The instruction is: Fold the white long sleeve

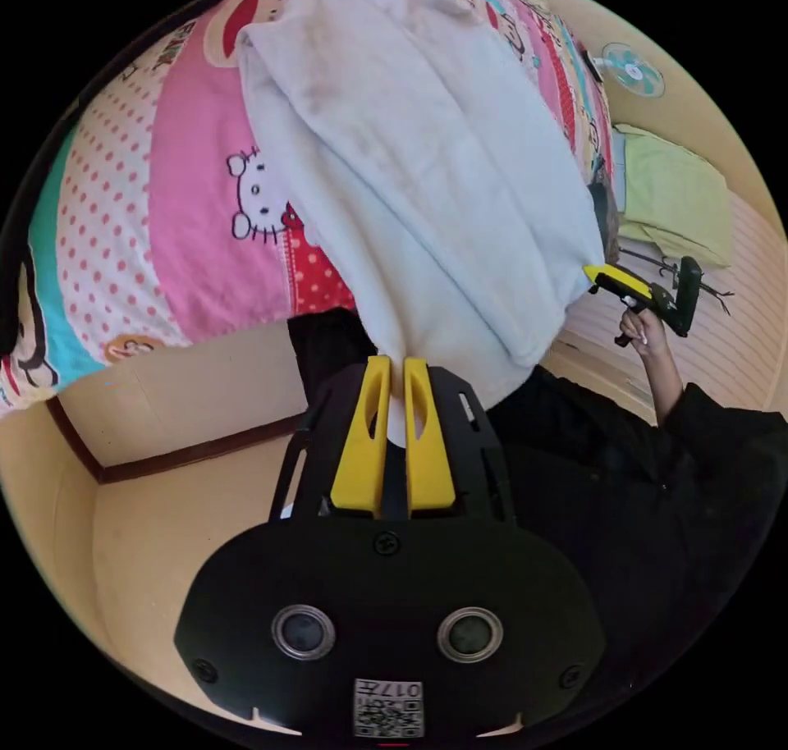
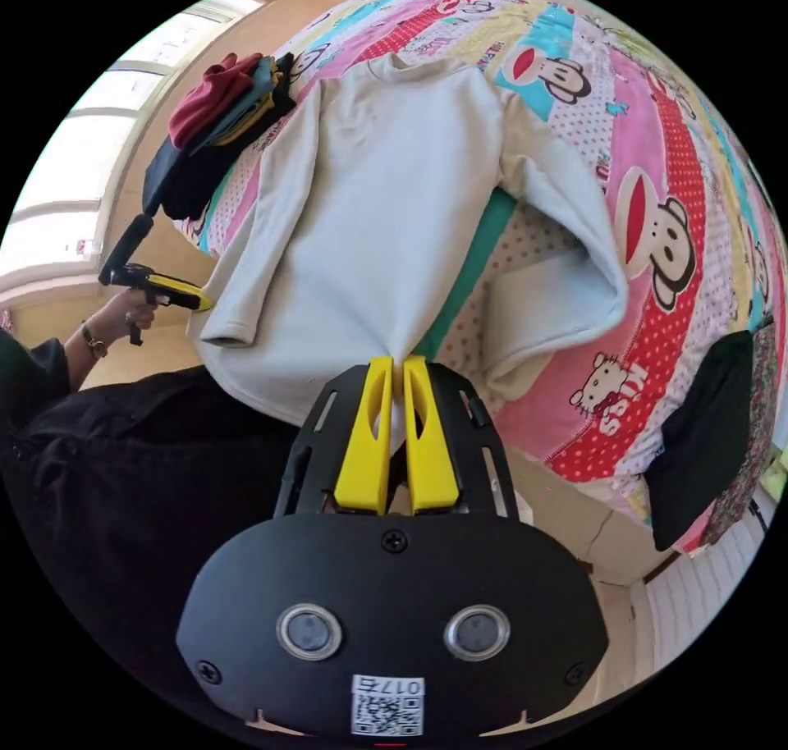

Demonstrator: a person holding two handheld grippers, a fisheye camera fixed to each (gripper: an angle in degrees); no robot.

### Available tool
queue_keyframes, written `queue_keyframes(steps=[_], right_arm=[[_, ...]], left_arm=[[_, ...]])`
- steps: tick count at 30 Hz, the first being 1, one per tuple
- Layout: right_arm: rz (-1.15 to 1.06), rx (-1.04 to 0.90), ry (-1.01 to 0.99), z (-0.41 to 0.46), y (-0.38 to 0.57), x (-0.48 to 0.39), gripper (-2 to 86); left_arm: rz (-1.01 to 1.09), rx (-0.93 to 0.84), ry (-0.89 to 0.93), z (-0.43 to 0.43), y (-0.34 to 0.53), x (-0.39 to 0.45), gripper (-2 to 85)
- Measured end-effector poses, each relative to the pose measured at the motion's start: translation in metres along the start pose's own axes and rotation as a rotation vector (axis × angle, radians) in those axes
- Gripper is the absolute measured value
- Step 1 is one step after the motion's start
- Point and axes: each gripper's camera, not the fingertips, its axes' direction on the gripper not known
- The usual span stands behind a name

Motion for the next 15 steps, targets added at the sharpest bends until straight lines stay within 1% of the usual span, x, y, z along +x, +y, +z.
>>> queue_keyframes(steps=[1,3,4,5,6,7,8,9,11,13,14,15], right_arm=[[0.052,-0.025,-0.038,0.012,0.009,0.006,4.2],[0.122,-0.036,-0.031,0.023,0.021,0.011,4.9],[0.149,-0.011,-0.017,0.021,0.028,0.014,6.7],[0.183,0.027,0.0,0.016,0.034,0.017,8.5],[0.202,0.044,0.01,0.013,0.037,0.019,9.5],[0.244,0.082,0.039,0.007,0.042,0.025,10.8],[0.295,0.12,0.073,0.002,0.046,0.034,11.6],[0.326,0.138,0.084,0.0,0.048,0.039,11.9],[0.467,0.216,0.05,-0.006,0.058,0.065,12.8],[0.554,0.276,-0.012,0.002,0.063,0.084,13.0],[0.585,0.27,-0.051,0.015,0.062,0.094,12.8],[0.592,0.251,-0.074,0.024,0.059,0.097,12.6]], left_arm=[[-0.04,0.006,-0.006,0.006,0.005,-0.005,4.3],[-0.194,0.052,-0.011,0.016,0.017,-0.024,7.0],[-0.216,0.086,-0.009,0.014,0.02,-0.027,7.7],[-0.233,0.159,-0.011,0.005,0.024,-0.028,9.4],[-0.211,0.231,-0.027,-0.006,0.024,-0.02,10.9],[-0.179,0.262,-0.033,-0.01,0.022,-0.014,11.6],[-0.095,0.299,-0.047,-0.015,0.014,0.004,12.8],[-0.012,0.297,-0.058,-0.013,0.001,0.023,13.7],[0.054,0.308,-0.088,-0.003,-0.021,0.05,15.2],[0.08,0.322,-0.119,0.015,-0.046,0.069,15.8],[0.064,0.31,-0.149,0.033,-0.063,0.075,15.8],[0.015,0.253,-0.173,0.056,-0.08,0.073,15.7]])
